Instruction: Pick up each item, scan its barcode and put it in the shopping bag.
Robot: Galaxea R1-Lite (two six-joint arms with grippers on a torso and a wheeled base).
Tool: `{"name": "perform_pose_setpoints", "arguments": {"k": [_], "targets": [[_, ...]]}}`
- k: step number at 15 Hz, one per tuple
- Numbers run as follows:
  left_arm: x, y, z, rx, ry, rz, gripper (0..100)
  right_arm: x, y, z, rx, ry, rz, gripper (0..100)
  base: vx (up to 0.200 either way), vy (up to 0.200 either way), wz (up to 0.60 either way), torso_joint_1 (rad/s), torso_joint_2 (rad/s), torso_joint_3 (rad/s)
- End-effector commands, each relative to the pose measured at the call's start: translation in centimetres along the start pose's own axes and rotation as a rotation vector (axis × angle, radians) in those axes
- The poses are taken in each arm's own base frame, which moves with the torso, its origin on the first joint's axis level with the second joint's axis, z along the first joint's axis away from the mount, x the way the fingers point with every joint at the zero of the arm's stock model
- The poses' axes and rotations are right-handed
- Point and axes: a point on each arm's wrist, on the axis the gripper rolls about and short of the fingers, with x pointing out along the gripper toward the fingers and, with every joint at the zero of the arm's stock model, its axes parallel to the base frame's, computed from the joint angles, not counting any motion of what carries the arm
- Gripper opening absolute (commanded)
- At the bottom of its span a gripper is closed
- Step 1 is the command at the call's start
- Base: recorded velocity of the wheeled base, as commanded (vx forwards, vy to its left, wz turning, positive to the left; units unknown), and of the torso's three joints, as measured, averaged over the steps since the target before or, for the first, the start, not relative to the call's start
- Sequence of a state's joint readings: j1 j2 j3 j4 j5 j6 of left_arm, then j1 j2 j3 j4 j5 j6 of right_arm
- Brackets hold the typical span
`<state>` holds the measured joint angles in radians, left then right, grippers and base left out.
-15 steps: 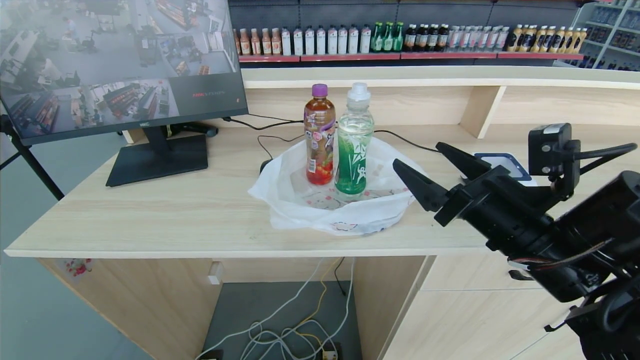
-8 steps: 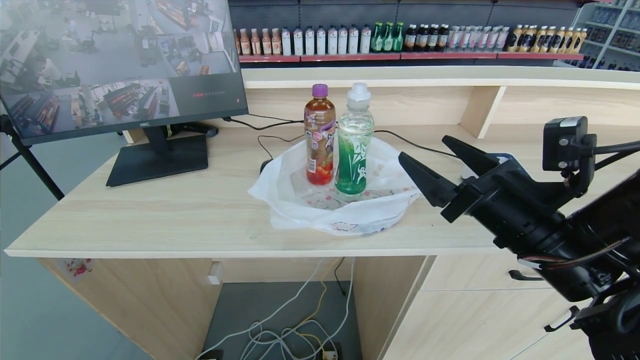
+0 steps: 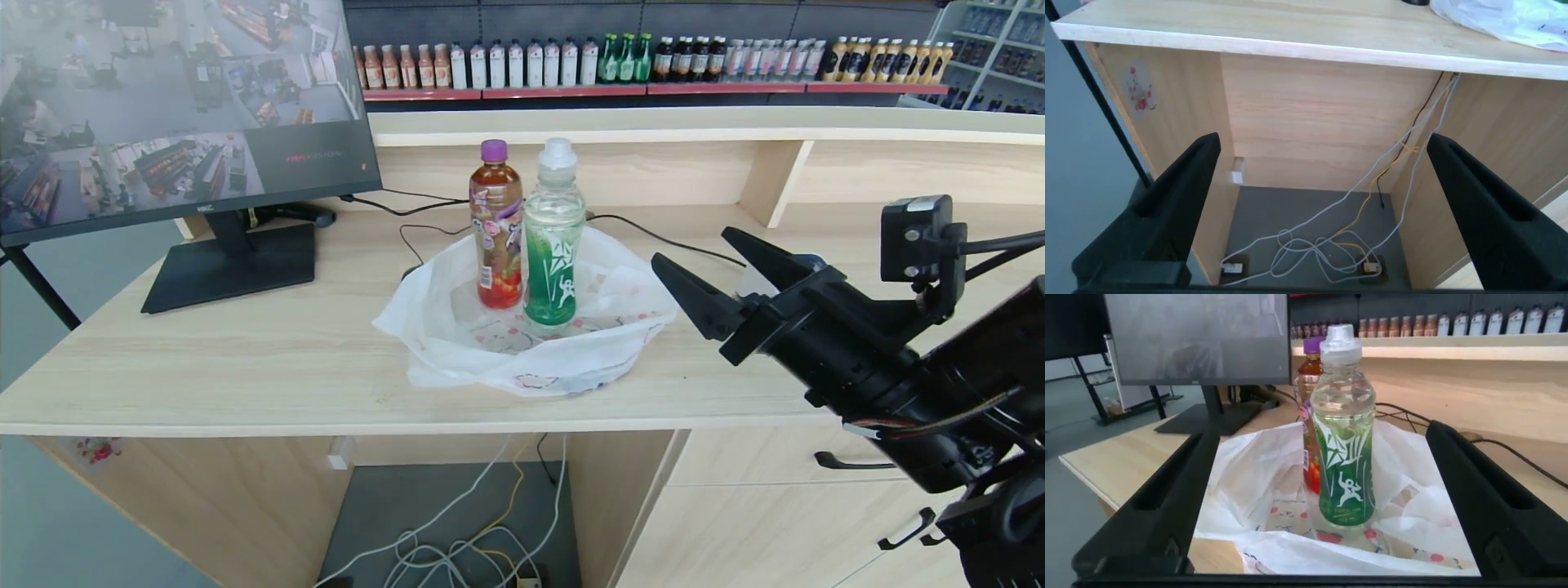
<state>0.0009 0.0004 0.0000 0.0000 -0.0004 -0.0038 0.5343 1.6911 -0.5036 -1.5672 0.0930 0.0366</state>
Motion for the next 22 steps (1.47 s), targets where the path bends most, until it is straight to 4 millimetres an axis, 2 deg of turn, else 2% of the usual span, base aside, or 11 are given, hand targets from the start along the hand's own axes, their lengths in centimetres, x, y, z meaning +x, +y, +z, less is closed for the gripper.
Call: {"name": "perform_pose_setpoints", "arguments": {"k": [1, 22], "targets": [[0.0, 0.0, 0.0, -0.001, 0.000, 0.000, 100, 0.0, 0.1, -0.2, 0.002, 0.006, 0.004, 100, 0.000, -0.200, 0.00, 0.012, 0.01, 0.002], [0.0, 0.0, 0.0, -0.001, 0.000, 0.000, 100, -1.2, 0.1, -0.1, 0.001, 0.025, -0.002, 100, 0.000, -0.200, 0.00, 0.003, 0.00, 0.004]]}}
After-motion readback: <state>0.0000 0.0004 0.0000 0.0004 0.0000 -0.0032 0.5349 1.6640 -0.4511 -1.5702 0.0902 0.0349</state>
